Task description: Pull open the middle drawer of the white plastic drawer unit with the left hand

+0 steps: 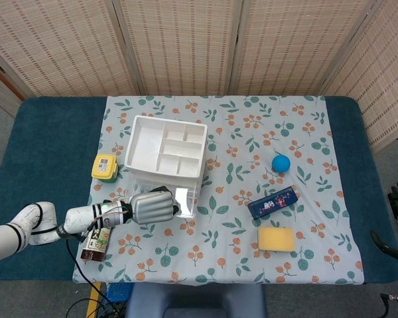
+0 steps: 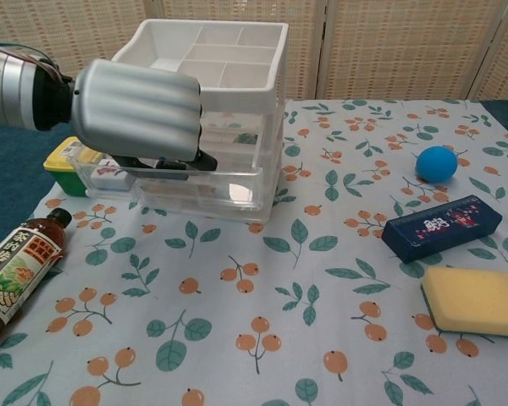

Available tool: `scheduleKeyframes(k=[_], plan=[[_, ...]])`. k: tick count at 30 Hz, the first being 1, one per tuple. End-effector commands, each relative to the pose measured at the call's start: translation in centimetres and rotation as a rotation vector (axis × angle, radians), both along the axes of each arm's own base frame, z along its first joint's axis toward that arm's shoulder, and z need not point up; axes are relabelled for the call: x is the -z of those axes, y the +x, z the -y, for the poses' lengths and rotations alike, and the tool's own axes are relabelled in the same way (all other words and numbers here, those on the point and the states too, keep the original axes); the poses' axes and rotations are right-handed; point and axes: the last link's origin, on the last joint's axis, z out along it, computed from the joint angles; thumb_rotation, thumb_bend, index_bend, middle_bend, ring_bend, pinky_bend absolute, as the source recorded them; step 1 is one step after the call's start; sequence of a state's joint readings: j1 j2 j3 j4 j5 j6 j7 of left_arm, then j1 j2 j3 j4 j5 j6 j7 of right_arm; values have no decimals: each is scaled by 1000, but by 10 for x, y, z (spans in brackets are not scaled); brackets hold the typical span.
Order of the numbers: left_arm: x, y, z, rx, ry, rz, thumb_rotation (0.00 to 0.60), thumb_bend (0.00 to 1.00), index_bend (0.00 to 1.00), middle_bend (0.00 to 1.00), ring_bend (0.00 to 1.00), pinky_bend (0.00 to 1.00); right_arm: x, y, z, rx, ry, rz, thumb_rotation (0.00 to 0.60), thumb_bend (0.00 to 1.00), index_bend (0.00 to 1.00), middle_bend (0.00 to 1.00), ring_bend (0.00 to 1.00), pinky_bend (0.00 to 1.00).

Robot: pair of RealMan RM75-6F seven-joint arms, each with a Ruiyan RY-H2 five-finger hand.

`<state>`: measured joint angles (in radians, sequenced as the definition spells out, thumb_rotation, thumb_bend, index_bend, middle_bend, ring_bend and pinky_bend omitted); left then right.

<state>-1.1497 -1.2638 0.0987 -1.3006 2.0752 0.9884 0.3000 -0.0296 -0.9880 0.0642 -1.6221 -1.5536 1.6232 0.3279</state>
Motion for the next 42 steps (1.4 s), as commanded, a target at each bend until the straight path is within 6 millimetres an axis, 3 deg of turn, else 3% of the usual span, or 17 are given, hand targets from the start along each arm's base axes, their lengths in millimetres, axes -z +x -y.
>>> scheduleKeyframes(k=[1, 10, 24, 33, 42], plan=[[0, 1, 0, -3, -7, 13, 600, 175, 521, 818, 940, 1000, 0, 0, 0, -2, -3, 2, 600, 284, 0, 5, 0, 0], [3, 2, 0, -6, -16, 28, 600, 175, 563, 818, 940, 1000, 0, -1, 0, 0, -5, 3, 600, 284, 0, 5, 0, 0], [-11, 8, -1, -40, -10, 126, 600, 175, 571, 818, 940, 1000, -1, 2, 1, -9, -9, 4, 600, 284, 0, 5, 0, 0], [-40, 2, 5, -133, -4, 297, 600, 175, 571, 818, 940, 1000, -2, 3, 0, -15, -12, 5, 600, 284, 0, 5, 0, 0], [-80, -27, 12, -303, 53, 500, 600, 175, 570, 818, 940, 1000, -3, 4, -1, -20, -17, 3, 600, 283, 0, 5, 0, 0]])
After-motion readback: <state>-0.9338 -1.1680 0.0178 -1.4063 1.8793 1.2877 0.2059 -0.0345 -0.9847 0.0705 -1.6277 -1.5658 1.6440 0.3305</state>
